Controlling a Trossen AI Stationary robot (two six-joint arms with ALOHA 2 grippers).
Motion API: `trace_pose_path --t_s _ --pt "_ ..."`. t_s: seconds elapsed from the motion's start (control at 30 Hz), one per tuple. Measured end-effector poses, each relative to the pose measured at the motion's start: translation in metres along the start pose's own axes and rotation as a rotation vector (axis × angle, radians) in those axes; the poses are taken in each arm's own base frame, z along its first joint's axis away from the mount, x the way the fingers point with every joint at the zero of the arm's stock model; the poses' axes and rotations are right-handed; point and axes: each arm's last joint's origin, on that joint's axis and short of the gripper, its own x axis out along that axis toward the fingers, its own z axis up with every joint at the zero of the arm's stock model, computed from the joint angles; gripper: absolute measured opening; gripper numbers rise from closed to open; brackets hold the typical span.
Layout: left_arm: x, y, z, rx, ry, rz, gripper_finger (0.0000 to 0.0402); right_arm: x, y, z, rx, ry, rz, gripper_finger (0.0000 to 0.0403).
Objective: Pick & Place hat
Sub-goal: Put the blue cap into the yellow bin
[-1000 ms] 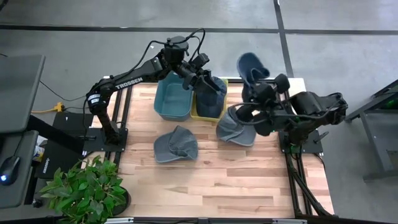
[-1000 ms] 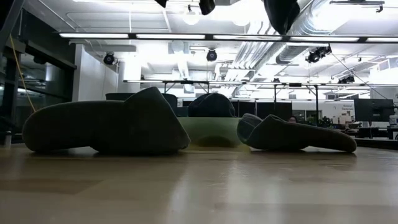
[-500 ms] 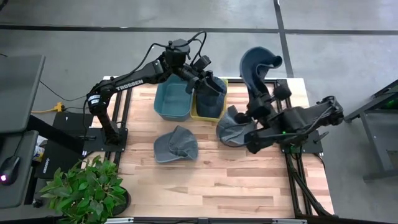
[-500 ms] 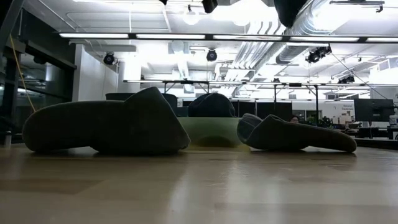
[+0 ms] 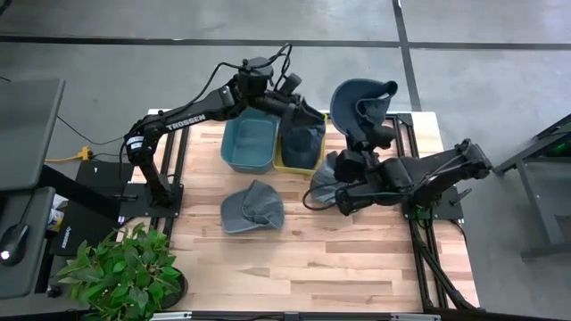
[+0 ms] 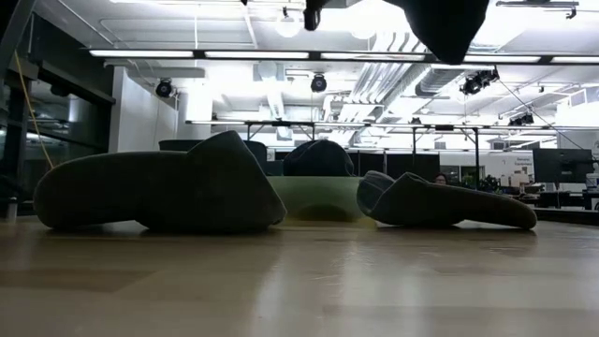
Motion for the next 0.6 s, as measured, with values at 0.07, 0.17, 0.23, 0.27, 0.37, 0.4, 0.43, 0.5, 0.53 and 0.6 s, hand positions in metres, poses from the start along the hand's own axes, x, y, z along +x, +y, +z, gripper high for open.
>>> trace_pose_path --t_s 0.07,0.17,0.23,0.27,0.37,0.4,0.43,0.5,0.53,0.6 --pt "0.000 0.003 0.000 -0.012 -0.032 0.065 0.0236 0.000 0.000 -0.001 0.002 0.010 0.030 0.0005" --pt "0.000 0.005 0.000 -0.016 -0.064 0.117 0.0236 0.000 -0.001 -0.001 0.004 0.015 0.044 0.0005" --pt "0.000 0.006 0.001 -0.019 -0.079 0.143 0.0236 0.000 0.000 -0.001 0.004 0.021 0.064 0.0005" --pt "0.000 0.006 0.001 -0.020 -0.085 0.155 0.0236 0.000 0.000 -0.001 0.004 0.026 0.079 0.0005" --pt "0.000 0.007 0.000 -0.029 -0.090 0.174 0.0236 0.000 0.001 -0.001 -0.006 0.032 0.104 0.0005" --pt "-0.001 0.007 0.000 -0.034 -0.087 0.182 0.0236 0.000 0.001 0.000 -0.009 0.029 0.104 0.0005" --pt "-0.001 0.008 -0.001 -0.040 -0.081 0.191 0.0236 0.000 0.002 0.001 -0.011 0.025 0.102 0.0005" --pt "0.003 0.014 -0.004 -0.051 -0.071 0.209 0.0236 0.000 0.002 0.003 -0.022 0.017 0.101 0.0005" --pt "0.005 0.017 -0.005 -0.056 -0.066 0.212 0.0236 0.001 0.002 0.004 -0.025 0.017 0.105 0.0005" --pt "0.009 0.024 -0.009 -0.091 -0.043 0.221 0.0236 0.002 0.003 0.006 -0.023 0.018 0.127 0.0005"
